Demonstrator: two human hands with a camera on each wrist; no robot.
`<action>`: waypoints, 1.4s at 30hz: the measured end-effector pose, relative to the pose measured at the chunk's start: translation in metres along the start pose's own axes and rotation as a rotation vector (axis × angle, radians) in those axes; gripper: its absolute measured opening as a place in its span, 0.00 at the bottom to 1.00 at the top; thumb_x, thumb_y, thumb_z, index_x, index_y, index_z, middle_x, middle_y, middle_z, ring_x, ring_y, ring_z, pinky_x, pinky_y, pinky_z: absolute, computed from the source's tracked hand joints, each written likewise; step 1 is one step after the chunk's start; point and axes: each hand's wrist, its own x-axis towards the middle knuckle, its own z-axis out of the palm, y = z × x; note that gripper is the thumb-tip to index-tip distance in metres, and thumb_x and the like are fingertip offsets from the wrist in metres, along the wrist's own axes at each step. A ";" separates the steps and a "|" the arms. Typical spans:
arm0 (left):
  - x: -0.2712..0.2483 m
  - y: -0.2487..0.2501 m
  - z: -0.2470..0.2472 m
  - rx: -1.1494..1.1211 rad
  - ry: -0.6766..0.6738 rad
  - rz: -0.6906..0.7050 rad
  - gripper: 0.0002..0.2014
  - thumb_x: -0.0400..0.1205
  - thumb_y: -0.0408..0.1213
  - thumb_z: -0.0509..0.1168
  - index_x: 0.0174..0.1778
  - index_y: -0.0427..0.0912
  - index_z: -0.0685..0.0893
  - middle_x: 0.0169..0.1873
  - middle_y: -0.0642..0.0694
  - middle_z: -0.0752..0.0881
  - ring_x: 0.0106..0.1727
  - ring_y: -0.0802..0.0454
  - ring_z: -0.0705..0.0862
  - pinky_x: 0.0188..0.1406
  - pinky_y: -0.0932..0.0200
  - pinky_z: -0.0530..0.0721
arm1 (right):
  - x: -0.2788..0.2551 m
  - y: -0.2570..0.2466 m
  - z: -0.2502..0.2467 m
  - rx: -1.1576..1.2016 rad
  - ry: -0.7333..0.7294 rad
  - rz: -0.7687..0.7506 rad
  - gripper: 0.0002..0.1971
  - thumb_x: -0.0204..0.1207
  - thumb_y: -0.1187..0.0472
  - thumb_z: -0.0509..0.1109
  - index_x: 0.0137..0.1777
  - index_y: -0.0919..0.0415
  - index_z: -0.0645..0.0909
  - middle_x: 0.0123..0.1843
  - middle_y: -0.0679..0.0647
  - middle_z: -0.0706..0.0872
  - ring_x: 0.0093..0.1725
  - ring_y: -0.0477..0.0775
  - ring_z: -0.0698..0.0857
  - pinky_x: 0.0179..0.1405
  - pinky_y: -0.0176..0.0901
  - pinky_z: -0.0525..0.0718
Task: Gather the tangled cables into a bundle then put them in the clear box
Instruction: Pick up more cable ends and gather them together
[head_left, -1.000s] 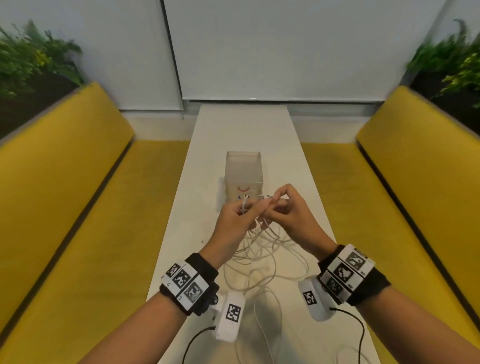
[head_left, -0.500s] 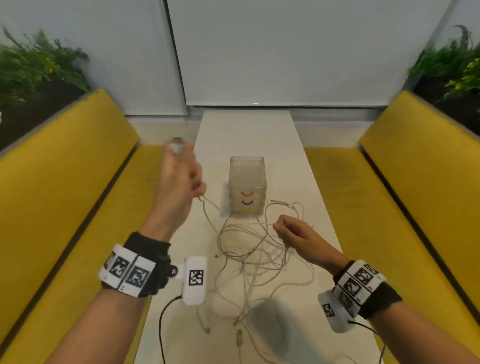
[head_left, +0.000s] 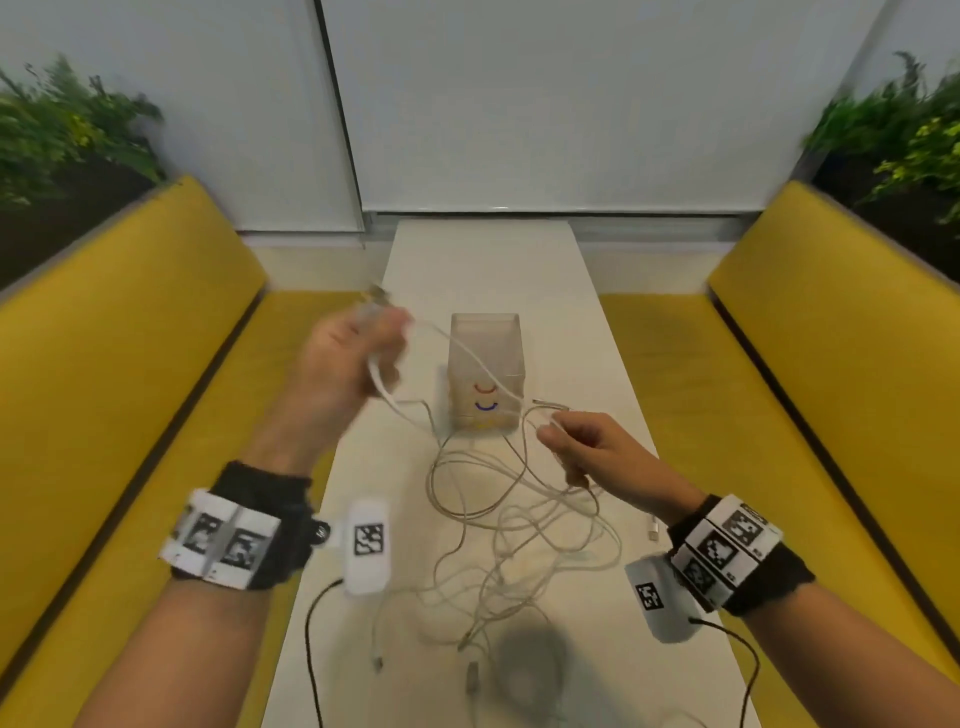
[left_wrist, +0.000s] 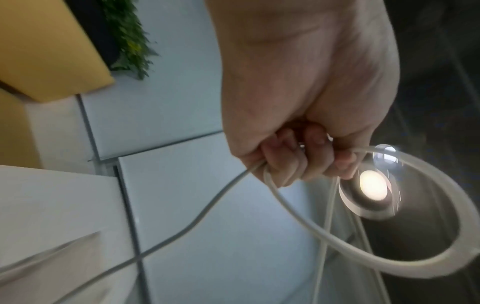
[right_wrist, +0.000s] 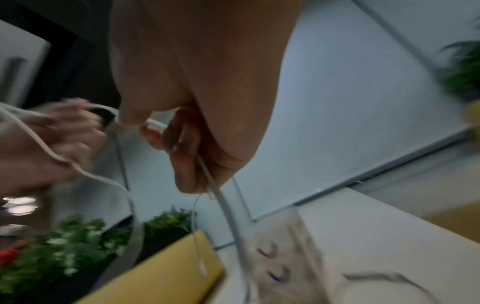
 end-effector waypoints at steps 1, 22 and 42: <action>0.004 0.012 -0.012 -0.121 0.058 0.048 0.15 0.78 0.47 0.72 0.25 0.51 0.83 0.21 0.57 0.73 0.24 0.59 0.68 0.23 0.65 0.67 | -0.003 0.010 -0.005 -0.017 0.024 0.029 0.27 0.78 0.40 0.68 0.31 0.61 0.66 0.31 0.58 0.61 0.31 0.57 0.62 0.32 0.52 0.69; 0.004 0.040 -0.059 -0.060 -0.280 -0.012 0.26 0.73 0.53 0.74 0.26 0.47 0.63 0.21 0.51 0.56 0.22 0.53 0.53 0.16 0.66 0.53 | -0.060 0.111 -0.050 -0.775 -0.808 0.951 0.31 0.74 0.61 0.77 0.72 0.31 0.76 0.70 0.46 0.83 0.69 0.54 0.83 0.69 0.49 0.80; -0.003 -0.118 0.045 0.001 -0.139 -0.462 0.09 0.90 0.51 0.55 0.48 0.51 0.68 0.31 0.48 0.64 0.27 0.53 0.55 0.21 0.61 0.56 | -0.067 0.263 -0.093 -0.920 0.152 0.478 0.05 0.79 0.62 0.72 0.49 0.63 0.88 0.52 0.59 0.80 0.53 0.62 0.82 0.44 0.43 0.69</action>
